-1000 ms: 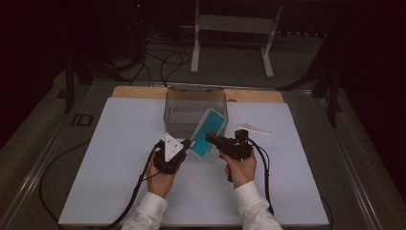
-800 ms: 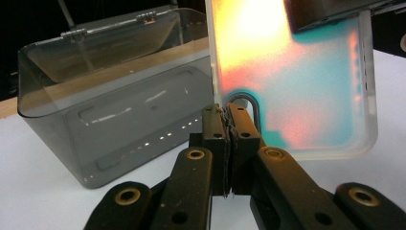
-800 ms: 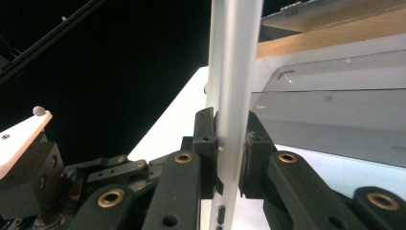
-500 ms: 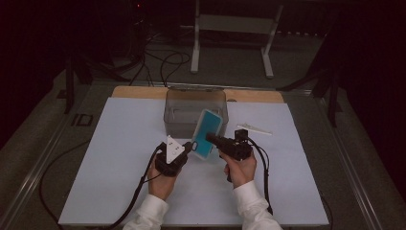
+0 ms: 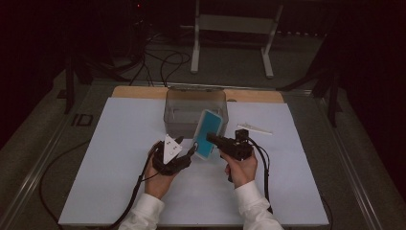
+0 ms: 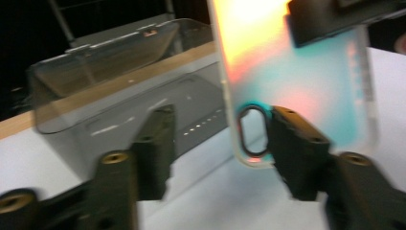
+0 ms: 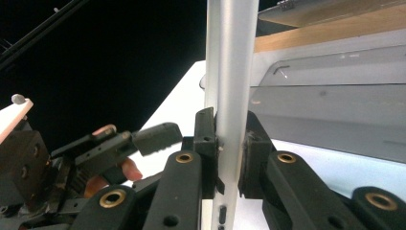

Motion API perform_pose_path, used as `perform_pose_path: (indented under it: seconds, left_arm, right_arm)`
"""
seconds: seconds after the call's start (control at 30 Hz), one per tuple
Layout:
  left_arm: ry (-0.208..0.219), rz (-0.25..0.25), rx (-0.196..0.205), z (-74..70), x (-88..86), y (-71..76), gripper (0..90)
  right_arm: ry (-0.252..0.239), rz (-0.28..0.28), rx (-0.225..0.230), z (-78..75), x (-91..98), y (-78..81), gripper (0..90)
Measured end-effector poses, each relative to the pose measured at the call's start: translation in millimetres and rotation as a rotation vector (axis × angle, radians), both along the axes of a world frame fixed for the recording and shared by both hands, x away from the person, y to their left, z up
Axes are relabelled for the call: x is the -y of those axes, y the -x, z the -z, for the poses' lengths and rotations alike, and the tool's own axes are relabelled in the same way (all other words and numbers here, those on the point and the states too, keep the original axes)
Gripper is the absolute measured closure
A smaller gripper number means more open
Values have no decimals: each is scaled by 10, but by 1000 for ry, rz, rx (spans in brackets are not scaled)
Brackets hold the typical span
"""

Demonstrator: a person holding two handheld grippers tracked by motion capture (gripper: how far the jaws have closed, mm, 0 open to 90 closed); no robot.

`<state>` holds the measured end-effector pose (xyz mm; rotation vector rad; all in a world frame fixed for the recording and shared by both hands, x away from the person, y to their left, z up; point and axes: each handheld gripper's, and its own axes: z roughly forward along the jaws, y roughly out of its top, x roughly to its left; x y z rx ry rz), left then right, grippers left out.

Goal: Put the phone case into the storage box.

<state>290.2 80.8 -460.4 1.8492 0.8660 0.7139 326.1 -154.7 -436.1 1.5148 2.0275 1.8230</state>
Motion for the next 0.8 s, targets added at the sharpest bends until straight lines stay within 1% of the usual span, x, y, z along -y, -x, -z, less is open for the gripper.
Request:
perform_pose_path:
  seconds: [0.03, 0.13, 0.2, 0.23, 0.27, 0.37, 0.4, 0.43, 0.47, 0.57, 0.6, 0.63, 0.7, 0.73, 0.8]
  left_arm:
    - [-3, -7, 2, -4, -8, 0, 374]
    - [9, -27, 4, -20, -43, 4, 285]
    - [2, -44, 3, -32, -68, 7, 218]
    - [2, -44, 3, -32, -68, 7, 170]
    - [-3, -49, 10, -36, -94, 16, 135]
    - [-1, -52, 11, -38, -135, 24, 80]
    - [1, -52, 10, -37, -168, 24, 80]
    - [5, -64, 8, -32, -220, 24, 33]
    - [6, -66, 7, -30, -254, 23, 17]
    - [15, -77, 9, -19, -347, 29, 7]
    - [15, -77, 9, -19, -347, 29, 6]
    - [10, -88, 14, -15, -404, 38, 5]
    - [8, -92, 17, -13, -434, 43, 3]
    - [8, -102, 24, -11, -493, 57, 3]
    - [8, -111, 30, -8, -557, 74, 3]
  right_arm:
    - [1, -1, 4, 2, 0, 0, 813]
    - [8, -2, 3, 2, 1, 3, 812]
    - [9, -1, 1, 3, 3, 4, 812]
    - [9, 0, 1, 2, 4, 6, 812]
    - [10, 1, 5, 1, 5, 7, 812]
    - [11, 2, 7, -2, 7, 10, 813]
    - [12, 1, 7, -2, 8, 10, 812]
    - [13, 0, 5, -2, 10, 10, 812]
    - [13, -1, 3, -2, 10, 10, 812]
    - [15, -4, -2, 0, 8, 9, 812]
    - [15, -4, -2, 0, 8, 9, 812]
    - [18, -5, -4, 3, 7, 5, 812]
    - [19, -4, -8, 4, 6, 4, 812]
    - [21, -5, -8, 6, 6, 1, 812]
    - [28, -8, -10, 7, 3, -1, 812]
